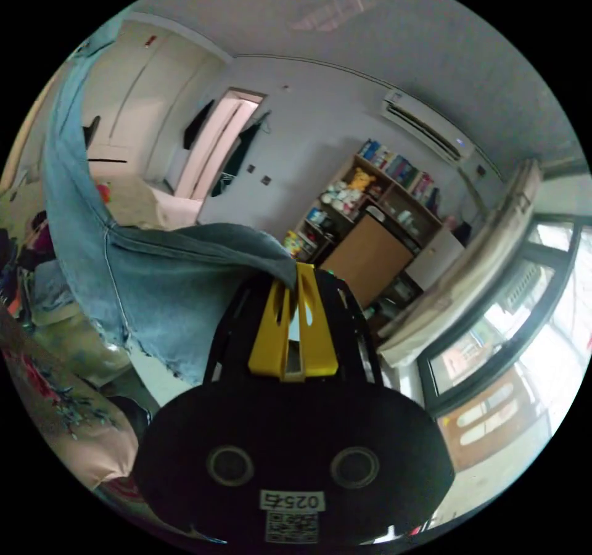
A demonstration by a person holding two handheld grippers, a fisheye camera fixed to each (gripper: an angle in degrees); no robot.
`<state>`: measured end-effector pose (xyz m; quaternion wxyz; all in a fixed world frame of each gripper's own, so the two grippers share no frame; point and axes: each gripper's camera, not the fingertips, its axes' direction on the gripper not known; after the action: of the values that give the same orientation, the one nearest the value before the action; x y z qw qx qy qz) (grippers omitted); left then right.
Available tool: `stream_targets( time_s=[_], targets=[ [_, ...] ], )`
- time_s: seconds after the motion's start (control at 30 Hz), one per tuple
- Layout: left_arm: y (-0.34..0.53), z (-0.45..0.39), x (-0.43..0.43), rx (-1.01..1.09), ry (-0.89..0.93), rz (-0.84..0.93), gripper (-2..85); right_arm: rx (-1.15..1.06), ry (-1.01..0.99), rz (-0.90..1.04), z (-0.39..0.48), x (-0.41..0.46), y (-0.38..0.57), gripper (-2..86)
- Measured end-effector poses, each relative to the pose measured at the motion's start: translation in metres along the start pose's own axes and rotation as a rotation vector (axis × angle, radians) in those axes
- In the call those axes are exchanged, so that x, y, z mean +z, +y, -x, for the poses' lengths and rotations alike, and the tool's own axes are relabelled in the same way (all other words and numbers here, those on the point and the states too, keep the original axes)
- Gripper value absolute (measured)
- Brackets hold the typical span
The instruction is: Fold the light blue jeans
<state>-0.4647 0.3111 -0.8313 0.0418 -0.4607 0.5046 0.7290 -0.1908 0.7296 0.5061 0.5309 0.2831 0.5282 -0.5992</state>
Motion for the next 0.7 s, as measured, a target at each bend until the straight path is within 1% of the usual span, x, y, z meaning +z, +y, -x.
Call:
stream_targets(
  time_s=[0.03, 0.07, 0.1, 0.13, 0.2, 0.23, 0.3, 0.37, 0.43, 0.47, 0.5, 0.53, 0.57, 0.6, 0.63, 0.67, 0.7],
  targets=[
    [0.019, 0.008, 0.005, -0.008, 0.034, 0.013, -0.9, 0.019, 0.020, 0.013, -0.009, 0.002, 0.011, -0.9],
    [0.058, 0.023, 0.019, -0.028, 0.099, 0.054, -0.9, 0.045, 0.055, 0.036, -0.028, 0.005, 0.034, -0.9],
    [0.099, 0.038, 0.035, -0.054, 0.127, 0.077, -0.9, 0.088, 0.084, 0.060, -0.049, 0.007, 0.061, -0.9],
    [0.120, 0.045, 0.045, -0.060, 0.138, 0.093, -0.9, 0.114, 0.091, 0.079, -0.061, 0.009, 0.074, -0.9],
    [0.200, 0.080, 0.084, -0.114, 0.166, 0.146, -0.9, 0.190, 0.144, 0.170, -0.109, 0.018, 0.123, -0.9],
    [0.220, 0.089, 0.093, -0.120, 0.177, 0.141, -1.0, 0.214, 0.156, 0.187, -0.123, 0.021, 0.135, -0.9],
    [0.298, 0.141, 0.125, -0.266, 0.214, 0.080, -1.2, 0.300, 0.190, 0.234, -0.181, 0.030, 0.170, -0.9],
    [0.342, 0.171, 0.145, -0.317, 0.257, 0.055, -1.3, 0.310, 0.231, 0.264, -0.218, 0.038, 0.178, -0.9],
    [0.370, 0.190, 0.167, -0.344, 0.226, 0.144, -1.4, 0.222, 0.288, 0.283, -0.241, 0.054, 0.167, -0.9],
    [0.383, 0.198, 0.181, -0.351, 0.206, 0.234, -1.3, 0.121, 0.285, 0.288, -0.248, 0.072, 0.150, -0.9],
    [0.396, 0.203, 0.190, -0.347, 0.176, 0.288, -1.2, -0.002, 0.249, 0.298, -0.247, 0.098, 0.130, -0.9],
    [0.404, 0.206, 0.193, -0.344, 0.142, 0.313, -1.2, -0.070, 0.215, 0.301, -0.244, 0.113, 0.119, -0.9],
    [0.423, 0.216, 0.195, -0.368, 0.066, 0.339, -1.1, -0.187, 0.165, 0.271, -0.231, 0.145, 0.097, -0.9],
    [0.450, 0.237, 0.190, -0.472, 0.048, 0.310, -1.0, -0.289, 0.074, 0.240, -0.211, 0.181, 0.075, -0.9],
    [0.466, 0.251, 0.184, -0.552, 0.071, 0.270, -1.0, -0.342, 0.008, 0.245, -0.198, 0.202, 0.064, -0.9],
    [0.504, 0.281, 0.167, -0.729, 0.124, 0.141, -1.0, -0.441, -0.093, 0.287, -0.164, 0.247, 0.048, -0.9],
    [0.546, 0.308, 0.140, -0.887, 0.123, -0.018, -1.0, -0.529, -0.158, 0.322, -0.120, 0.294, 0.039, -0.9]
  ],
)
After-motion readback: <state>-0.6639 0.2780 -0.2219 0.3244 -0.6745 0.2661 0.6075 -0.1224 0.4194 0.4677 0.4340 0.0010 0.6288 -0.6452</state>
